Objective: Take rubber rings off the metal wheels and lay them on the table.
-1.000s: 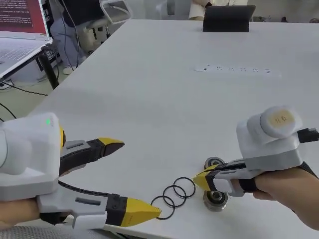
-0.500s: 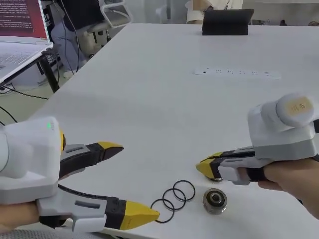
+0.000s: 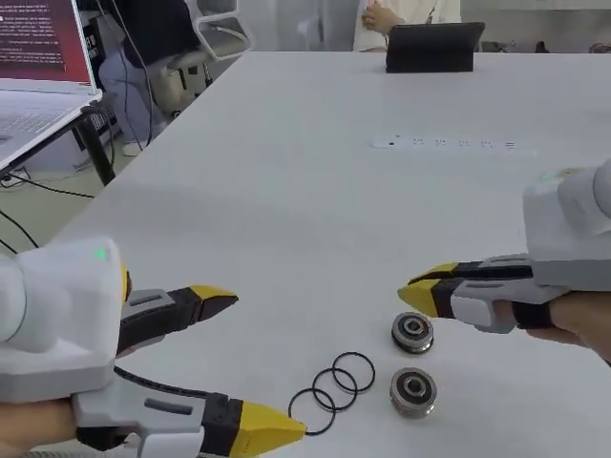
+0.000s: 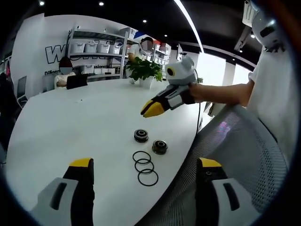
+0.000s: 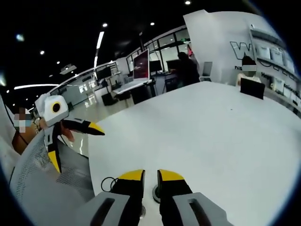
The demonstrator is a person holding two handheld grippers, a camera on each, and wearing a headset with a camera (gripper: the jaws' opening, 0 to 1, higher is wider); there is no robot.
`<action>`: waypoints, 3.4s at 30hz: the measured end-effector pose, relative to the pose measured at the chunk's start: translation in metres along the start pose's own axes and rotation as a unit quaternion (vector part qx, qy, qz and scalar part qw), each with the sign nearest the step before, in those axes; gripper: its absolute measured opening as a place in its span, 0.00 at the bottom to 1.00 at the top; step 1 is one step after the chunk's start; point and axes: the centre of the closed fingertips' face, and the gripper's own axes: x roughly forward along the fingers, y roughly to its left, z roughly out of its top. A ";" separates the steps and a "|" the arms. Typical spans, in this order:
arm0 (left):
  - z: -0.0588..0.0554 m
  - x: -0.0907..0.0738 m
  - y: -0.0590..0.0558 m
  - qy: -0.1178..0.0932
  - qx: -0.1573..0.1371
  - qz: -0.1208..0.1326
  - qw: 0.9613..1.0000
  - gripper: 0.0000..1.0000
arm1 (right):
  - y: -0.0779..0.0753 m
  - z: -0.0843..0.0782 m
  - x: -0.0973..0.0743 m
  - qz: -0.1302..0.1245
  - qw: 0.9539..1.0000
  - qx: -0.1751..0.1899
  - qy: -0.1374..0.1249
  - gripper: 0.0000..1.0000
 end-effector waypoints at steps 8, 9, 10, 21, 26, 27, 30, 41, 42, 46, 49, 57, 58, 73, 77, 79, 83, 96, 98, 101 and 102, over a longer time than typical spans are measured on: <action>0.001 -0.001 0.002 -0.005 -0.007 0.004 1.000 0.86 | -0.019 -0.003 -0.009 -0.024 0.999 0.021 -0.007 0.09; 0.001 -0.001 0.002 -0.005 -0.007 0.004 1.000 0.86 | -0.021 -0.004 -0.009 -0.025 0.999 0.022 -0.006 0.09; 0.001 -0.001 0.002 -0.004 -0.006 0.003 1.000 0.86 | -0.023 -0.006 -0.010 -0.027 0.999 0.025 -0.003 0.09; 0.001 -0.001 0.001 -0.005 -0.006 0.002 1.000 0.86 | -0.031 -0.033 -0.006 -0.030 0.998 0.037 0.038 0.09; 0.002 -0.001 0.000 -0.008 -0.001 0.000 1.000 0.84 | -0.035 -0.047 -0.004 -0.030 0.997 0.041 0.062 0.11; 0.003 -0.001 0.000 -0.008 -0.001 -0.001 1.000 0.84 | -0.036 -0.050 -0.004 -0.031 0.997 0.041 0.066 0.11; 0.005 -0.001 -0.001 -0.015 -0.003 -0.003 1.000 0.84 | -0.037 -0.055 -0.004 -0.031 0.996 0.043 0.074 0.12; 0.013 -0.003 -0.002 -0.022 0.006 0.003 1.000 0.94 | -0.036 -0.066 -0.003 -0.026 0.994 0.042 0.093 0.14; 0.014 -0.003 -0.002 -0.020 0.010 0.004 1.000 0.96 | -0.036 -0.067 -0.003 -0.026 0.994 0.042 0.095 0.14; 0.022 -0.002 -0.009 -0.026 0.021 -0.011 0.999 0.96 | -0.037 -0.070 -0.003 -0.026 0.994 0.041 0.100 0.15; 0.030 0.000 -0.016 -0.038 0.034 -0.023 0.998 0.99 | -0.037 -0.072 -0.003 -0.027 0.994 0.039 0.103 0.15; 0.040 0.005 -0.029 -0.007 0.071 -0.047 0.996 0.99 | -0.034 -0.073 -0.002 -0.020 0.994 0.029 0.107 0.16; 0.042 0.006 -0.030 -0.007 0.074 -0.049 0.996 0.99 | -0.033 -0.073 -0.001 -0.019 0.994 0.028 0.108 0.16; 0.088 0.021 -0.025 -0.021 0.128 -0.067 0.989 0.99 | -0.032 -0.073 -0.001 -0.016 0.994 0.012 0.111 0.16; 0.099 0.026 -0.022 -0.021 0.142 -0.077 0.987 0.99 | -0.032 -0.072 -0.001 -0.015 0.994 0.010 0.108 0.16; 0.104 0.030 -0.019 -0.022 0.150 -0.080 0.985 0.99 | -0.032 -0.070 -0.001 -0.014 0.995 0.007 0.102 0.17; 0.113 0.039 -0.013 -0.027 0.158 -0.082 0.984 0.99 | -0.027 -0.071 0.002 -0.003 0.995 -0.002 0.098 0.20; 0.112 0.084 -0.005 -0.033 0.166 -0.102 0.980 0.91 | -0.023 -0.078 0.012 0.005 0.995 -0.023 0.100 0.31; 0.109 0.090 -0.005 -0.033 0.177 -0.101 0.978 0.90 | -0.024 -0.077 0.012 0.002 0.995 -0.024 0.098 0.31; 0.100 0.102 -0.005 -0.021 0.176 -0.104 0.979 0.84 | -0.026 -0.077 0.013 -0.002 0.995 -0.022 0.095 0.32; 0.098 0.105 -0.005 -0.019 0.176 -0.104 0.979 0.82 | -0.026 -0.076 0.013 -0.002 0.995 -0.018 0.094 0.32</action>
